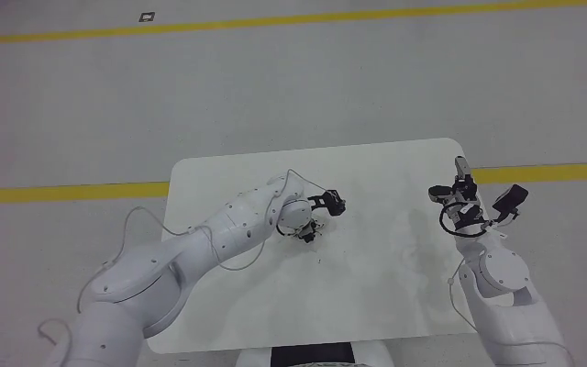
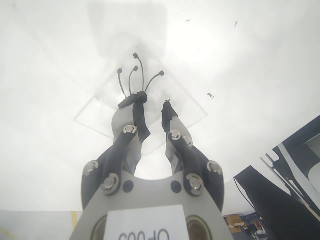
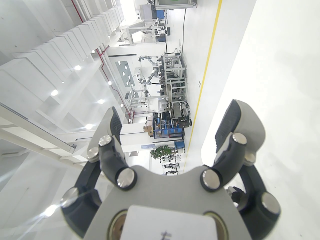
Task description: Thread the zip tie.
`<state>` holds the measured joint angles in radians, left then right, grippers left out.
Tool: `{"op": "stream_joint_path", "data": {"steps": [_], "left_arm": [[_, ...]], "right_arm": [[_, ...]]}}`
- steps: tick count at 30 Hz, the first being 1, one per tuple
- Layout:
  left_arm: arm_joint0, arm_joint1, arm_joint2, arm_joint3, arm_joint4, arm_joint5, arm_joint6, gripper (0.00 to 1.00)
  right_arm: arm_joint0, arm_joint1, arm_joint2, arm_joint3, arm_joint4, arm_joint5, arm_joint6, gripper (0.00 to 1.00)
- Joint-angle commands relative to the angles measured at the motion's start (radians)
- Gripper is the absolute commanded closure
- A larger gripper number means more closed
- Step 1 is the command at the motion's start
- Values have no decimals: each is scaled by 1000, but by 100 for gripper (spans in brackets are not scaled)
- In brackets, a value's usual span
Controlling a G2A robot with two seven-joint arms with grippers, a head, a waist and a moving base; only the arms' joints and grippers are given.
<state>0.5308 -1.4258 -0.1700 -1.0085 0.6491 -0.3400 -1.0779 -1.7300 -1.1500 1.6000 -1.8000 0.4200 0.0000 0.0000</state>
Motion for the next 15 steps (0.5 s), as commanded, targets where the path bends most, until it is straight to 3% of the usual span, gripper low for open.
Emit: {"op": "stream_joint_path", "data": {"steps": [1,7,15], "left_arm": [[-1,-4,0,10,4,0,6,82],[-2,-18,0,41,4,0,18,85],[3,-36,0,72,-8,0,6,80]], "right_arm": [[0,0,0,0,0,0,0,0],[0,0,0,0,0,0,0,0],[0,0,0,0,0,0,0,0]]}}
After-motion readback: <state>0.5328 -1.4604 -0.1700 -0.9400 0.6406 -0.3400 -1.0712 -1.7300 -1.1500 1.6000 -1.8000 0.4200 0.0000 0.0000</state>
